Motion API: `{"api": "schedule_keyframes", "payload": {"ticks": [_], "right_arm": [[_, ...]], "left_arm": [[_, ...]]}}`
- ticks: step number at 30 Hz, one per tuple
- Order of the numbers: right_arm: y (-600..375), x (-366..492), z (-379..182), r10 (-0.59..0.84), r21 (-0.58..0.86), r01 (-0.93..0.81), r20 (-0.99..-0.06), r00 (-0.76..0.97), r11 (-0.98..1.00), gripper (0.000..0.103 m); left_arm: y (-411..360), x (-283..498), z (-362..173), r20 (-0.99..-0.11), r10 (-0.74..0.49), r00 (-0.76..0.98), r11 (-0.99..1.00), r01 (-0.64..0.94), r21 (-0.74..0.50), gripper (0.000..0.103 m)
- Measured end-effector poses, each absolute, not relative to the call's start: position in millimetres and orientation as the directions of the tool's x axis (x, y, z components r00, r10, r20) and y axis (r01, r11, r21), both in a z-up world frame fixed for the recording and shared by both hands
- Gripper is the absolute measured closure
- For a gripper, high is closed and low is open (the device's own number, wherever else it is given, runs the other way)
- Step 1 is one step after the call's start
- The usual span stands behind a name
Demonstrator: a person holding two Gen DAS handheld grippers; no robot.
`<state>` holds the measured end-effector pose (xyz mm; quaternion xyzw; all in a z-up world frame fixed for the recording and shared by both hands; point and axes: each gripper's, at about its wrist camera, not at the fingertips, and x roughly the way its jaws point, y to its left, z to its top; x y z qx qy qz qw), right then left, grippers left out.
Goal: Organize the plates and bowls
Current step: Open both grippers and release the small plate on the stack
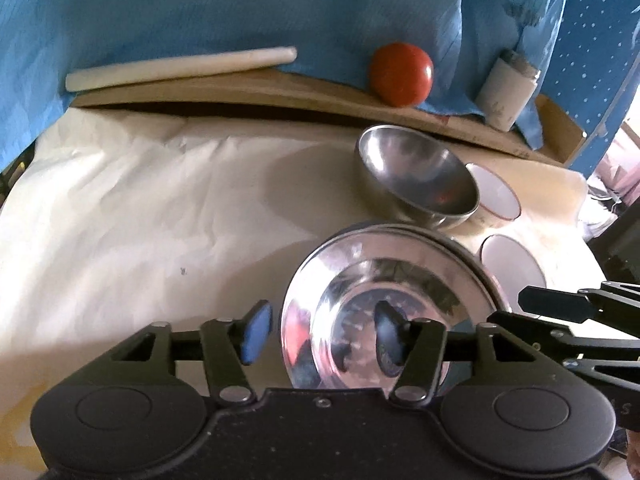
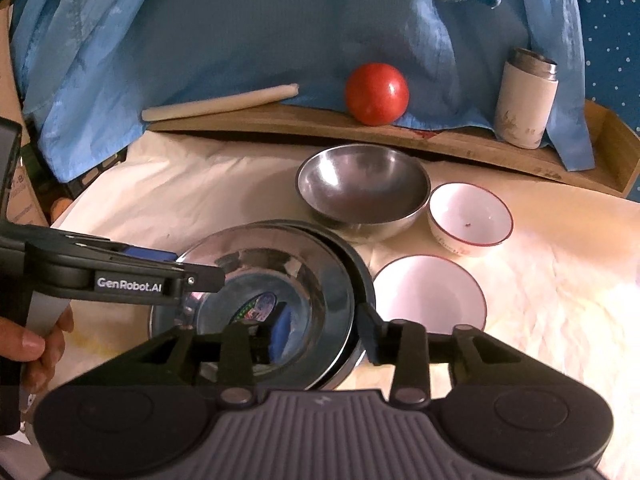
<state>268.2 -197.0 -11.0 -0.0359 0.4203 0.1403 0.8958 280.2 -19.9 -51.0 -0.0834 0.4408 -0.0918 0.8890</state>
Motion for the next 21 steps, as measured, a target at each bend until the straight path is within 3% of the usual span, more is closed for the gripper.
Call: {"api": "schedule_keyframes", "payload": {"ticks": [7,12,21], "right_arm": [[-198,276,-9,0.206,0.065,-0.239,-0.745,0.634,0.969,0.035],[-205,279,-6,0.183,0.082,-0.179,-0.72,0.67,0.98,0.021],[-238,267,-2,0.075,0.1,-0.007,-0.703,0.707,0.995,0.008]], "left_arm": [[-9,290,-47,-0.761,-0.226,0.608,0.968,0.052,-0.245,0.017],[1,299,-44,-0.756,-0.218,0.617,0.967,0.035,-0.251,0.013],[-14,312,-33,-0.722,-0.279,0.633,0.958,0.131,-0.254,0.004]]}}
